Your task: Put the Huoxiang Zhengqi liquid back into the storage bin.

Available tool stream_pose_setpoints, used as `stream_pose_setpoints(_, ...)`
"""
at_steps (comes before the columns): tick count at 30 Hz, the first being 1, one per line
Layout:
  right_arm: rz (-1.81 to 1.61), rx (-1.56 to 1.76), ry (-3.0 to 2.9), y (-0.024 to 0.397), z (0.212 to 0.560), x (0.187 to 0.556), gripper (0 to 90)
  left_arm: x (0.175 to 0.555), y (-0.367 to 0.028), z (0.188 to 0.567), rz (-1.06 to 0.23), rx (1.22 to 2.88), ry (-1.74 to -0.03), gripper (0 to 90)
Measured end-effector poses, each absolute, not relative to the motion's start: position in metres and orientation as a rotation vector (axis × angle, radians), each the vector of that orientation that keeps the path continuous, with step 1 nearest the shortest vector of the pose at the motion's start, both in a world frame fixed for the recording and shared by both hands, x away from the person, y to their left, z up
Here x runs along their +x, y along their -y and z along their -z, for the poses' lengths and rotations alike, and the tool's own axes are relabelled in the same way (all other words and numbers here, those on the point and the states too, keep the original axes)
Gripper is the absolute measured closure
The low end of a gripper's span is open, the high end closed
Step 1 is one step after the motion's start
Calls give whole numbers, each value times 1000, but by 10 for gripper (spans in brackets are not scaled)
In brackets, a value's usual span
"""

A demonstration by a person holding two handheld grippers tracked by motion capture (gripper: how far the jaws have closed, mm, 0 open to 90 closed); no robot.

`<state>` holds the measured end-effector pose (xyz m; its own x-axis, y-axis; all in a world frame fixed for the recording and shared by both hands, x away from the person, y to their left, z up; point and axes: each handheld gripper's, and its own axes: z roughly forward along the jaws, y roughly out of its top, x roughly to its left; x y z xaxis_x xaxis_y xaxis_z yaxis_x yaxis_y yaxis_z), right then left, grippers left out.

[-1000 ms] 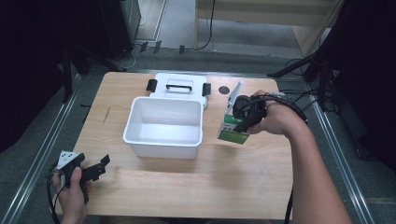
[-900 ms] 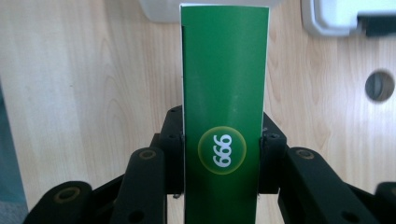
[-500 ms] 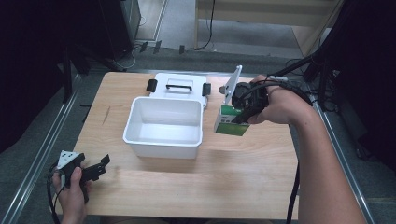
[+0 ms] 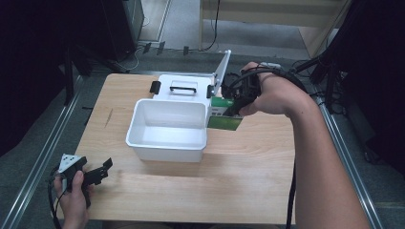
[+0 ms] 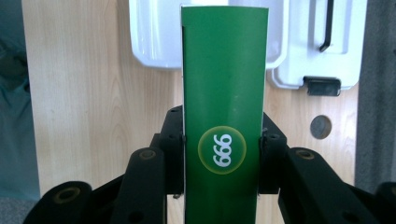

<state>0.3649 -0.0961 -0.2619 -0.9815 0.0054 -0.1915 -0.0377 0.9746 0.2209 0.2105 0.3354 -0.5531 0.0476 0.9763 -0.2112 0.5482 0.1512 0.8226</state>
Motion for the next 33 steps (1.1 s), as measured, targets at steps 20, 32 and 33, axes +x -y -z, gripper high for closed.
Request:
stream_pose_setpoints(20,-391,-121,-2910,24,256,374,642,211,-336,553,-661,1496,-1604,11)
stream_pose_setpoints(32,-346,-152,-2940,6,275,379,641,211,-336,553,-661,1491,-1604,10)
stream_pose_setpoints(33,-345,-148,-2943,5,276,379,641,211,-336,553,-662,1491,-1604,11)
